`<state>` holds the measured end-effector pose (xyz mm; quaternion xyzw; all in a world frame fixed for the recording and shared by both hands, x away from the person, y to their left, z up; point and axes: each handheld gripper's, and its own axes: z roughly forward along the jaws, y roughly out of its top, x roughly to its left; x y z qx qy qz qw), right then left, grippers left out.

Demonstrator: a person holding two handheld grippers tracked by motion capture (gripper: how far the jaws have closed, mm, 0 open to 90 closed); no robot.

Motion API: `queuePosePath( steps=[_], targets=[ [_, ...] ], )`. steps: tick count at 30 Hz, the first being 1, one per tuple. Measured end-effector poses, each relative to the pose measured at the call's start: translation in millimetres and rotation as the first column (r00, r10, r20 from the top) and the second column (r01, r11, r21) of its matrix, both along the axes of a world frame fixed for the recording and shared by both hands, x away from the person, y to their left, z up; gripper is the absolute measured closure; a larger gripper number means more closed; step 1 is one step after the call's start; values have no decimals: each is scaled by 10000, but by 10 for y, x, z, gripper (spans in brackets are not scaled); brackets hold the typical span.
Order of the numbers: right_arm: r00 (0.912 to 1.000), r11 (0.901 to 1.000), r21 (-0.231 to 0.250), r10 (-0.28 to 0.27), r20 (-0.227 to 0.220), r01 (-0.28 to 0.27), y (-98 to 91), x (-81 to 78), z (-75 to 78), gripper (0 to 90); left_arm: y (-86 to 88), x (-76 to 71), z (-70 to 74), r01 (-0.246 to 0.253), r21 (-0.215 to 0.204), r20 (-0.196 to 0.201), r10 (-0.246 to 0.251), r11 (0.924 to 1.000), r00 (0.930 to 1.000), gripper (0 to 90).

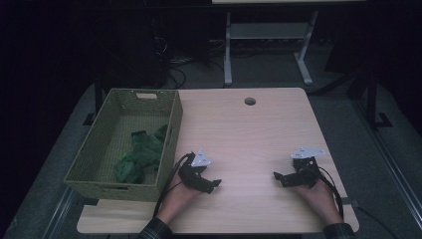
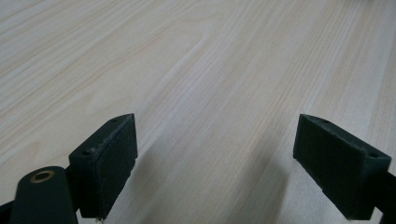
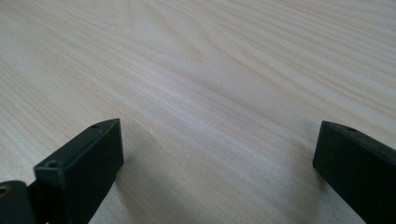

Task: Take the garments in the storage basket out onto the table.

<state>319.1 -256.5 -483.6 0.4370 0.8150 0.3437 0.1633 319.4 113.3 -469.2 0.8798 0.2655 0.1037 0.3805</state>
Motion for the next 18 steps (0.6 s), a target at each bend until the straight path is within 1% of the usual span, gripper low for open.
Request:
queuePosePath(
  steps=[1,3,5,7,8,10,11,13,15,18],
  targets=[
    [10000,10000,13,-14,-38,14,2,-2,1,14,10,-3,17,-48,-120,-100,47,9999,9999,133],
    [10000,10000,13,-13,-35,13,2,-2,1,14,13,0,24,-21,-137,-104,20,9999,9999,133],
    [10000,10000,10,-14,-40,14,1,-3,1,14,3,0,62,16,-42,-99,-17,10000,9999,133],
    [10000,10000,9,-22,-39,22,1,-4,1,14,3,5,79,34,-43,-108,-34,10000,9999,133],
    [10000,10000,15,-31,-31,32,1,-8,1,14,15,13,98,-5,-153,-110,3,9999,9999,133],
    [10000,10000,15,-34,-28,34,0,-9,0,14,24,35,113,-12,-173,-154,9,9999,9999,134],
    [10000,10000,15,-34,-28,34,0,-9,0,14,24,35,113,-12,-173,-154,9,9999,9999,136],
    [10000,10000,-20,-50,-27,50,-3,-19,1,14,21,33,128,-39,-124,-3,39,9999,10000,136],
    [10000,10000,4,-75,-61,75,-3,-28,2,14,16,33,144,-10,-76,-227,8,10000,9997,136],
    [10000,10000,-22,-62,-71,62,-5,-28,4,14,5,38,166,12,1,-353,-12,10000,9994,136]
  ],
)
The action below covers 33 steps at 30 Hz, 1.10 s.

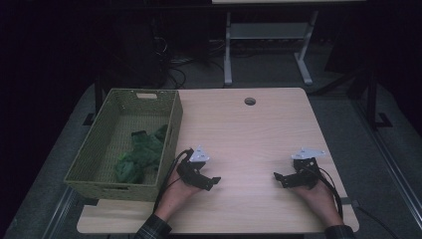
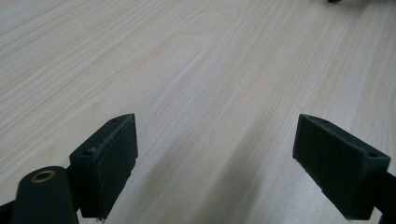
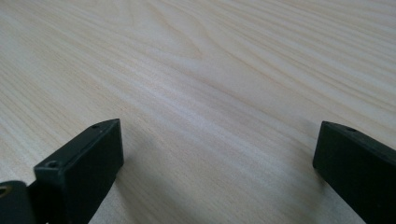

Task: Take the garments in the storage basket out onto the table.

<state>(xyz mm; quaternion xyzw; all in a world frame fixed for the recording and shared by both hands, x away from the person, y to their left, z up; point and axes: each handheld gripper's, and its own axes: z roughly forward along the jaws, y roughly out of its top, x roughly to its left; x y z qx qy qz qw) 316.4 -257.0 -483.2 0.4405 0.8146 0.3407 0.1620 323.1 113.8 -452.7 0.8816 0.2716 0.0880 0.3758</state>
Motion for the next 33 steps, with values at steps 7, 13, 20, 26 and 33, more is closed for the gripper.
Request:
queuePosePath(
  steps=[7,13,20,26,33],
  targets=[
    [10000,10000,14,-44,30,44,0,-7,-2,14,12,-17,62,8,18,-71,-8,10000,10000,136],
    [10000,10000,18,-47,24,47,0,-6,-2,14,5,-35,133,105,-29,-230,-106,9999,9997,136],
    [10000,10000,16,-47,27,47,0,-7,-2,14,0,-31,233,212,-135,-265,-215,9997,9994,136],
    [10000,10000,16,-47,28,47,0,-7,-2,14,3,-36,363,343,-111,-173,-345,9994,9993,136],
    [10000,10000,17,-49,27,49,0,-7,-2,14,21,-8,526,357,-282,-116,-361,9990,9993,138]
  ],
)
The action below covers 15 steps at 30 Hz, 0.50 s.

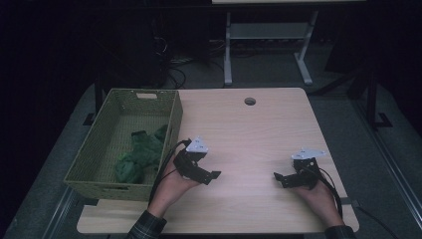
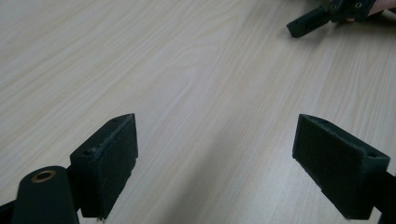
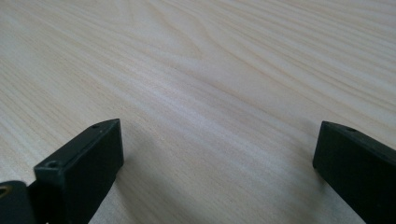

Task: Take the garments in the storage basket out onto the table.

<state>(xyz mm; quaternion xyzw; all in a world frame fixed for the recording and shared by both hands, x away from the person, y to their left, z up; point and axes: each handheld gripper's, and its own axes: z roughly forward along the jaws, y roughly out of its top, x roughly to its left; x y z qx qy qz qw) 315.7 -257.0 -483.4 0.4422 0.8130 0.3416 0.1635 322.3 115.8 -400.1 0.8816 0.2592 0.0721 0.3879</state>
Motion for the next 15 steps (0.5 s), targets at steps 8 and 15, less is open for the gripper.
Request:
queuePosePath(
  steps=[8,15],
  targets=[
    [10000,10000,3,-2,0,2,0,0,0,14,-7,18,173,116,-26,132,-115,9999,9998,138],
    [10000,10000,5,-5,-3,5,0,0,0,14,23,51,333,154,-165,282,-150,9997,9995,141]
  ],
)
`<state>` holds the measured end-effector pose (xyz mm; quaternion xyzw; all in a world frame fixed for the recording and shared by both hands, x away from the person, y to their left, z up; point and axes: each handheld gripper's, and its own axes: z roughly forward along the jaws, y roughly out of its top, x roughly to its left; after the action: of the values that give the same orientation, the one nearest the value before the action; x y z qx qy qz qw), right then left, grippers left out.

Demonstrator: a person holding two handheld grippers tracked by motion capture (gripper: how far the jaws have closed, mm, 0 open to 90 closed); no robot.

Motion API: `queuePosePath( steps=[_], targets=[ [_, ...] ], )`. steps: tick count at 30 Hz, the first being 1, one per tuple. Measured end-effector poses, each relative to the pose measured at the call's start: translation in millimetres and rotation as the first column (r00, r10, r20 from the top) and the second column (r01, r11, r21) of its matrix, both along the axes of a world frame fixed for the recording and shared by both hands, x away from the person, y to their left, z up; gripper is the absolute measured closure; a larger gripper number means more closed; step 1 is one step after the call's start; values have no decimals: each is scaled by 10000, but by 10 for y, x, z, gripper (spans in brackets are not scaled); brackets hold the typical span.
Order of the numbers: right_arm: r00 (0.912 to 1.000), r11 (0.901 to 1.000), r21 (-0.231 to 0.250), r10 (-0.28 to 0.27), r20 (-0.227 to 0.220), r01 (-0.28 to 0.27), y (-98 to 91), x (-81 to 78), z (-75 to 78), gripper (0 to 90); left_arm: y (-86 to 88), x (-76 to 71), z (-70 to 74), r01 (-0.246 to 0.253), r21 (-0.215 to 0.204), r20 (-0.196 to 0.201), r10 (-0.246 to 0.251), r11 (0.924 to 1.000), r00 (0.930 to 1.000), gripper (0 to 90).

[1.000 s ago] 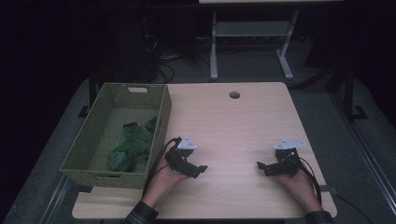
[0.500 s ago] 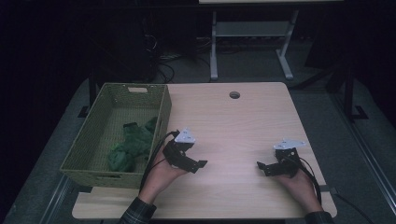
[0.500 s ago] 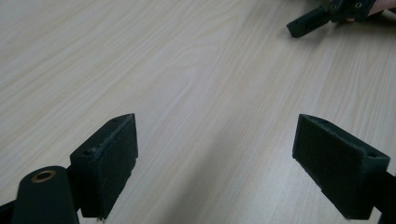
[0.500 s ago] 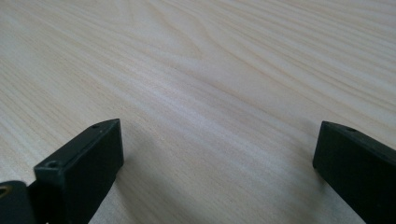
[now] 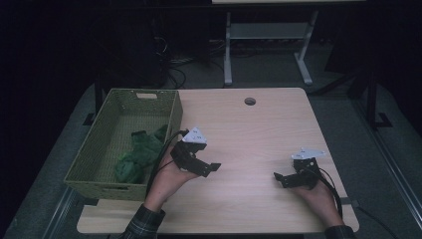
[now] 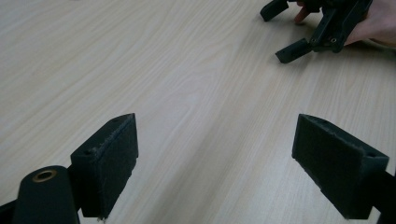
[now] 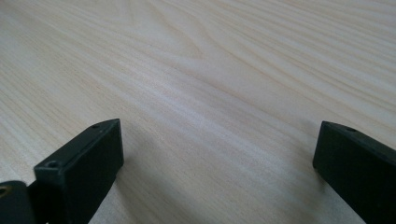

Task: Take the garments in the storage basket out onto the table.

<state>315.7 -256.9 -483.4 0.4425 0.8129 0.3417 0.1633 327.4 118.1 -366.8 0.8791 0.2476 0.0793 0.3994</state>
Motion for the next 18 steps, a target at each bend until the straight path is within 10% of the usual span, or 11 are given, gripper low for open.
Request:
queuePosePath(
  steps=[18],
  targets=[
    [10000,10000,-24,21,39,-21,-1,12,-1,14,290,62,200,-136,227,-97,139,9996,9999,145]
  ],
)
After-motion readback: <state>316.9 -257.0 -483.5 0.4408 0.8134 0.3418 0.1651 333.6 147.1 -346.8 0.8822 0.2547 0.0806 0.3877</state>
